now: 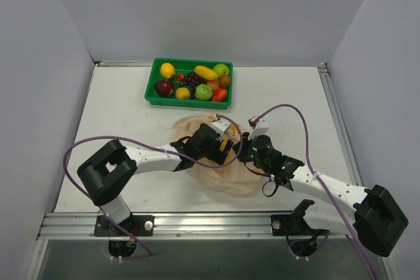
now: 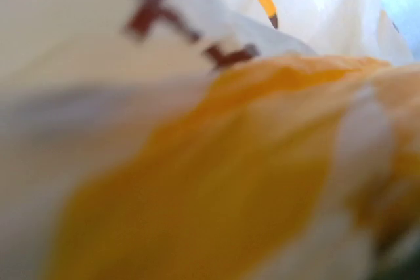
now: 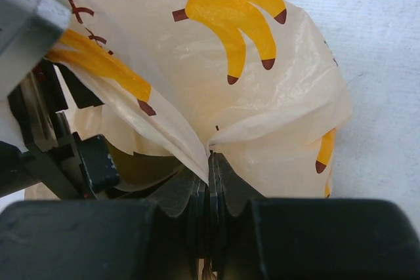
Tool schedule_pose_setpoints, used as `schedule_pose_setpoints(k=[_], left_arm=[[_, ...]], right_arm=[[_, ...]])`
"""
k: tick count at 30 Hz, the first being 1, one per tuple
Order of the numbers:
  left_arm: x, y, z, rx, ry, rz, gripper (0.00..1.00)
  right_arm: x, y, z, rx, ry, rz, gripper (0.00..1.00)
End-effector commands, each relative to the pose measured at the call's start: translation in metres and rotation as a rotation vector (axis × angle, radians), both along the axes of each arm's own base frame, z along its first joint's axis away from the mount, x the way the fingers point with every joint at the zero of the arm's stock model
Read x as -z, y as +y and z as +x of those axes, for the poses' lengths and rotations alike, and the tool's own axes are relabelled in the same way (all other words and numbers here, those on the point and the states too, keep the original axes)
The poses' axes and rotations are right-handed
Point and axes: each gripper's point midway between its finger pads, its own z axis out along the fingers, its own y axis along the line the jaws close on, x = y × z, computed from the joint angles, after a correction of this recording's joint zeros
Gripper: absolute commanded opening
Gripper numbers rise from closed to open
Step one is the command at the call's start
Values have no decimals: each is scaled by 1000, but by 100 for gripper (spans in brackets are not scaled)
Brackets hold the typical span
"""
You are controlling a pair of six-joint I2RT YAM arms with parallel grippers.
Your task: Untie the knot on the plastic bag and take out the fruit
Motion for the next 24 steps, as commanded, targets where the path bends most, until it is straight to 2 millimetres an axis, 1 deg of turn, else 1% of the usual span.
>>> schedule_pose_setpoints(k=[1, 4, 6, 7, 8, 9, 10, 11, 12, 14, 15, 17, 18, 20, 21, 23, 24], left_arm=[[-17, -26, 6, 130, -39, -59, 97], [-8, -24, 8, 146, -36, -33, 97], [-7, -23, 9, 147, -41, -24, 86], [-10, -23, 9, 143, -45, -28, 79], [-10, -21, 8, 141, -45, -29, 69], [-19, -22, 8, 139, -60, -44, 62], [-23, -21, 7, 138, -68, -51, 57], [-26, -19, 5, 138, -73, -55, 48], [-38, -19, 4, 139, -92, -77, 44], [-50, -19, 0, 153, -102, -103, 36], [-64, -17, -6, 167, -113, -133, 32], [-78, -15, -12, 174, -117, -166, 29], [-92, -12, -15, 178, -135, -192, 29], [-104, -11, -28, 216, -113, -228, 30], [-117, -7, -34, 227, -118, -252, 29], [-133, -7, -46, 268, -108, -290, 29], [-145, -2, -53, 281, -110, -308, 29]], right_arm=[[-5, -3, 2, 13, -14, 30, 0], [-2, -7, 3, 22, -6, 30, 0], [0, -9, 3, 27, 1, 32, 0], [-1, -11, 4, 31, -2, 35, 0], [-1, -12, 4, 36, -1, 35, 0], [0, -13, 4, 35, -1, 32, 0], [-1, -13, 5, 37, -6, 33, 0], [-1, -15, 6, 44, -8, 27, 0], [-1, -17, 7, 50, -11, 25, 0], [-1, -22, 10, 66, -13, 19, 0], [-2, -23, 10, 69, -16, 17, 0], [-2, -28, 13, 83, -21, 4, 0], [-2, -32, 15, 97, -22, -6, 0], [-2, -38, 17, 116, -21, -25, 0], [-2, -43, 19, 138, -22, -36, 0], [0, -50, 21, 164, -11, -63, 0], [1, -55, 23, 185, -10, -81, 0]])
